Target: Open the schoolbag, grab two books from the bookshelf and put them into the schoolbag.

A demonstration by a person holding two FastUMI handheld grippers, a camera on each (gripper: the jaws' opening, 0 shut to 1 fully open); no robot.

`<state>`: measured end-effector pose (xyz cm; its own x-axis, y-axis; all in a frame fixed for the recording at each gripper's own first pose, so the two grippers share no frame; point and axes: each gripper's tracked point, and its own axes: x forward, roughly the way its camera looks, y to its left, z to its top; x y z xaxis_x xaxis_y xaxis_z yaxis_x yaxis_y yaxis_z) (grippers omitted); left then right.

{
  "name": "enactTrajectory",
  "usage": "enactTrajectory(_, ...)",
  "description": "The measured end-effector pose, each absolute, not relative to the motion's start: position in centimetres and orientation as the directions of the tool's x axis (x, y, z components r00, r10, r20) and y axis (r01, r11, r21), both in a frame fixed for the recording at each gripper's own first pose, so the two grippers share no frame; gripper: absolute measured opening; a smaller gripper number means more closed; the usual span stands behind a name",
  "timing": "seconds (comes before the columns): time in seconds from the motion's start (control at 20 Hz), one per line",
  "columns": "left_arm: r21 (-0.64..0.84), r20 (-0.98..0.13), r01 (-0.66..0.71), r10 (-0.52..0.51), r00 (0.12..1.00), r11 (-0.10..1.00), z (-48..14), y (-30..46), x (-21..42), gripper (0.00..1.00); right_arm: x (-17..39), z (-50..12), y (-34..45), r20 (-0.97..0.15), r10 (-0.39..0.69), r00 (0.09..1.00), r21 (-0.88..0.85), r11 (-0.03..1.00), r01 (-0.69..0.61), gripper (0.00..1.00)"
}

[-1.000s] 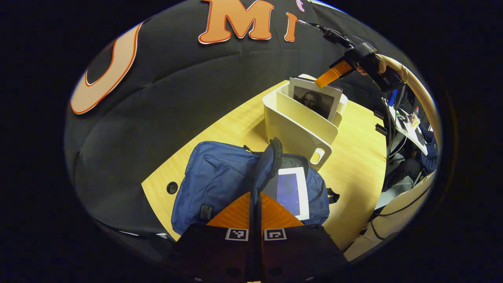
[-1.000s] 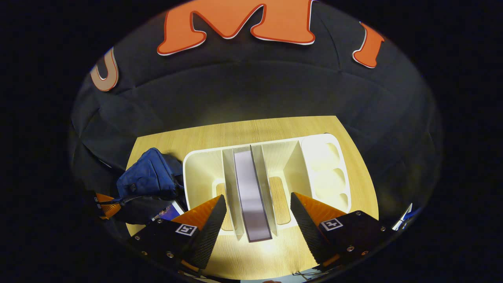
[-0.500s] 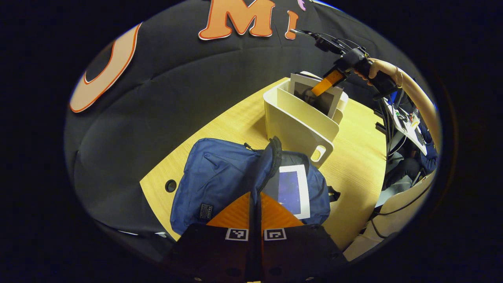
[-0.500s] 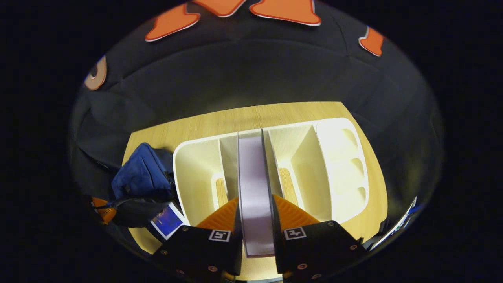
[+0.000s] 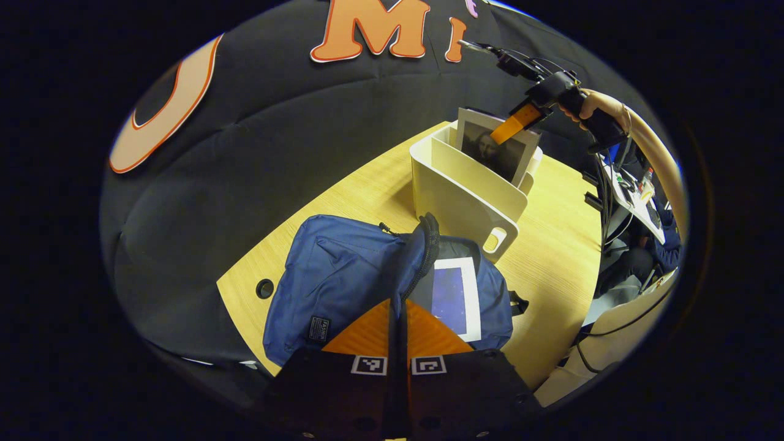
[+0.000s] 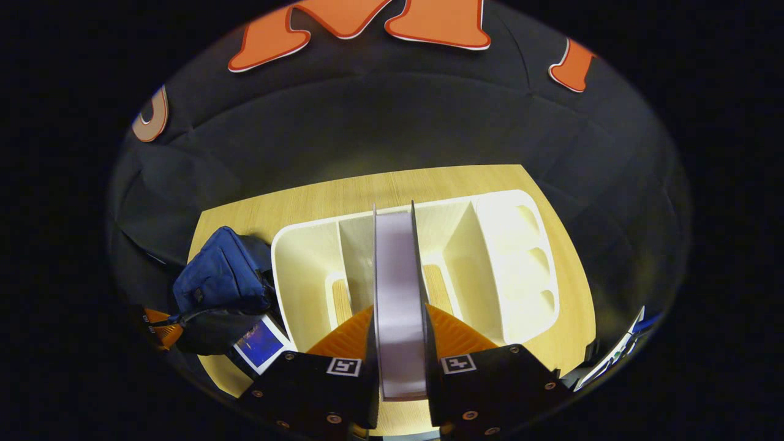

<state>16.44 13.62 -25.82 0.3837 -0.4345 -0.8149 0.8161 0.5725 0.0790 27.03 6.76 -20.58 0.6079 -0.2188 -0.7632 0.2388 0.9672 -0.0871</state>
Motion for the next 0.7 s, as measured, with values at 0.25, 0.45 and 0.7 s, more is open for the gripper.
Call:
enactTrajectory(0.25, 0.078, -0.814, 0.815, -0.436, 0.385, 0.574, -25.9, 13.7, 16.4, 0.0, 26.9, -18.2, 6.7, -0.709, -0.219, 0.67, -0.072, 0.968, 0.24, 0.33)
enactTrajectory(0.45, 0.075, -0.811, 0.815, -0.441, 0.385, 0.574, -25.9, 13.7, 16.5, 0.01, 25.7, -15.1, 7.1, -0.644, -0.211, 0.735, -0.034, 0.968, 0.248, 0.32)
enactTrajectory(0.7, 0.091, -0.806, 0.804, -0.431, 0.406, 0.588, -25.8, 14.0, 16.9, 0.0, 22.7, -11.5, 6.9, -0.563, -0.244, 0.789, 0.009, 0.953, 0.301, 0.32)
